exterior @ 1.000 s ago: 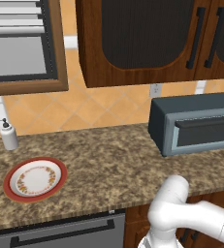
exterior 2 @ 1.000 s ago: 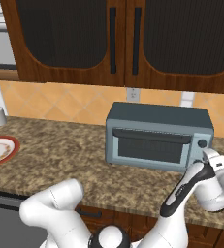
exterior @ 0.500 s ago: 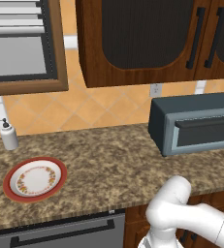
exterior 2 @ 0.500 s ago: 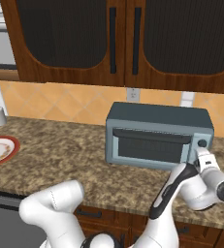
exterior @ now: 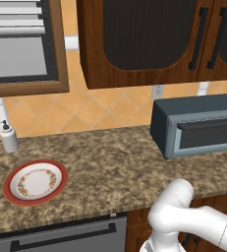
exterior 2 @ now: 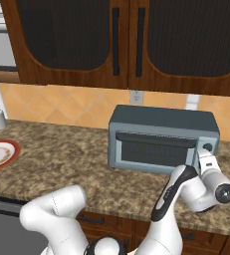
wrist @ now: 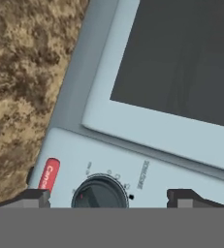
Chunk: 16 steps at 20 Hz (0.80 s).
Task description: Pick up the kebab skewer and baguette bread, and place them inside the toaster oven. Close the toaster oven door and start by setting the timer.
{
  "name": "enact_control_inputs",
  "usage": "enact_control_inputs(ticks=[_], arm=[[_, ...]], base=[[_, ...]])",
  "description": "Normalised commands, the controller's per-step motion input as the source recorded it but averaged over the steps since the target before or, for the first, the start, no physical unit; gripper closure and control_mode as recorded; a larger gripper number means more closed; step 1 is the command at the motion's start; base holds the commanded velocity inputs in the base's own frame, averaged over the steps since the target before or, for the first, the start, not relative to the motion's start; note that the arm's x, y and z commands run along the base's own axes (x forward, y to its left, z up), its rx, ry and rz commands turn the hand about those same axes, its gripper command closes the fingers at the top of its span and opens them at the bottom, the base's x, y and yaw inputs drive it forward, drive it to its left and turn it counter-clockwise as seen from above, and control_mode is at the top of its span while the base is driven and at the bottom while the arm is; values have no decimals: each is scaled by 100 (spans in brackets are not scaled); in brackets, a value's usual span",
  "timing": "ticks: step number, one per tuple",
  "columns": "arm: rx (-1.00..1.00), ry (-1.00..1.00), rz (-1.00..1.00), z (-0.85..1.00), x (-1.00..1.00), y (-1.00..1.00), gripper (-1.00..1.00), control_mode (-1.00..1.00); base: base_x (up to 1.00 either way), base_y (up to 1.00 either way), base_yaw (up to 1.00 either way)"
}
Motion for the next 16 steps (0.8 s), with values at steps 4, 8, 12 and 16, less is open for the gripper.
enact_control_inputs(ticks=[4,8,12,16], arm=[[0,-3,0,0,1,-36,-100,-100],[0,-8,0,-5,2,-11,-100,-100],[0,-12,0,-9,3,0,-100,-100],[0,-12,0,-7,0,0,-100,-100]], base=[[0,0,0],[0,0,0],[0,0,0],[0,0,0]])
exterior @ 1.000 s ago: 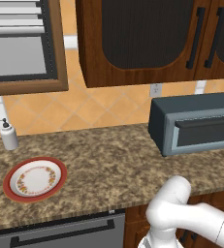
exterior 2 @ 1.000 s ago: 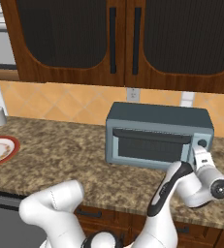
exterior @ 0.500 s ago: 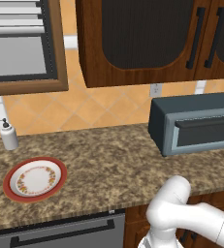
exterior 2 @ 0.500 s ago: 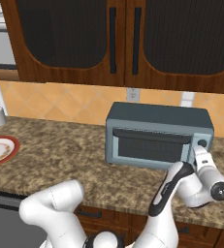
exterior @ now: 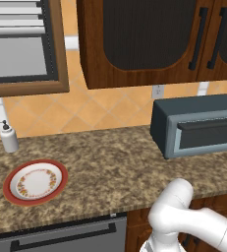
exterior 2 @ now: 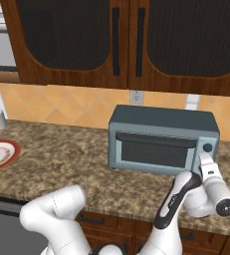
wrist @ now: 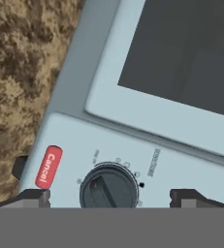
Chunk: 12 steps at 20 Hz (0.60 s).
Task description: Pick up the kebab skewer and baguette bread, and place them inside the toaster oven. Close the toaster oven door and start by setting the timer.
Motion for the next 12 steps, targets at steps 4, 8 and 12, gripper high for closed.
enact_control_inputs(ticks=[4,8,12], arm=[[0,-7,0,-2,3,-6,-100,-100],[0,-4,0,0,14,0,-100,-100],[0,-3,0,-4,13,0,-100,-100]], base=[[0,0,0],[0,0,0],[0,0,0]])
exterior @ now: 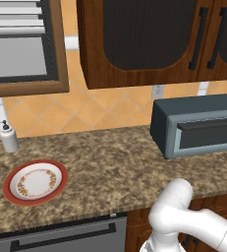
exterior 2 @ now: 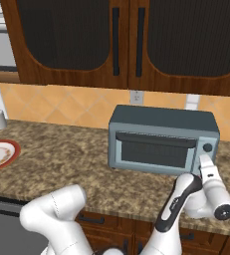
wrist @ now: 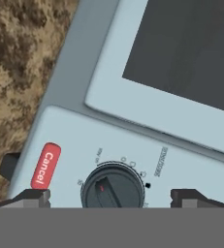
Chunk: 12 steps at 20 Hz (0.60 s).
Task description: Pick up the kebab skewer and baguette bread, and place them inside the toaster oven. Close the toaster oven door and start by setting the timer.
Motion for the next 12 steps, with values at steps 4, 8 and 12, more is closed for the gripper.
enact_control_inputs(ticks=[4,8,12], arm=[[0,-4,0,-4,0,-2,-100,-100],[0,-5,0,0,-2,0,-100,-100],[0,-4,0,0,-3,2,-100,-100]], base=[[0,0,0],[0,0,0],[0,0,0]])
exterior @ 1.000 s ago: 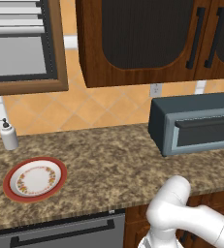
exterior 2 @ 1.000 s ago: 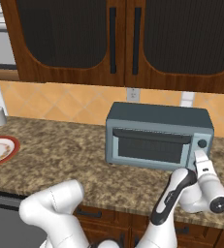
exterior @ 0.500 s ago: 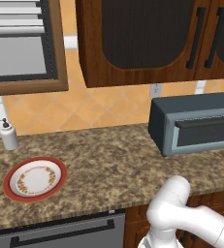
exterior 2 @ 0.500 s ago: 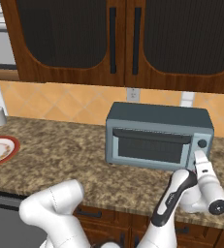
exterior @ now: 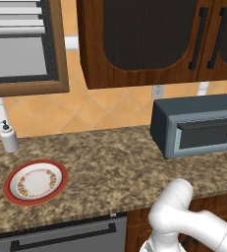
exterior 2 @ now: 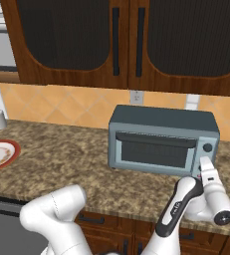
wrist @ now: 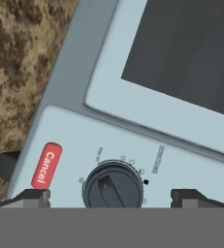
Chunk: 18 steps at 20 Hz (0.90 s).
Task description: Pick up the kebab skewer and baguette bread, and place them inside the toaster oven. Close the toaster oven door and start by setting the timer.
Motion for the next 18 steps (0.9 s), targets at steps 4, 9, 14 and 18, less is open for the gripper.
enact_control_inputs(ticks=[4,9,14,18], arm=[[0,-1,0,0,-1,3,-100,-100],[0,0,0,0,0,6,-100,-100],[0,0,0,0,1,2,-100,-100],[0,0,0,0,0,0,100,-100]], base=[[0,0,0],[0,0,0],[0,0,0],[0,0,0]])
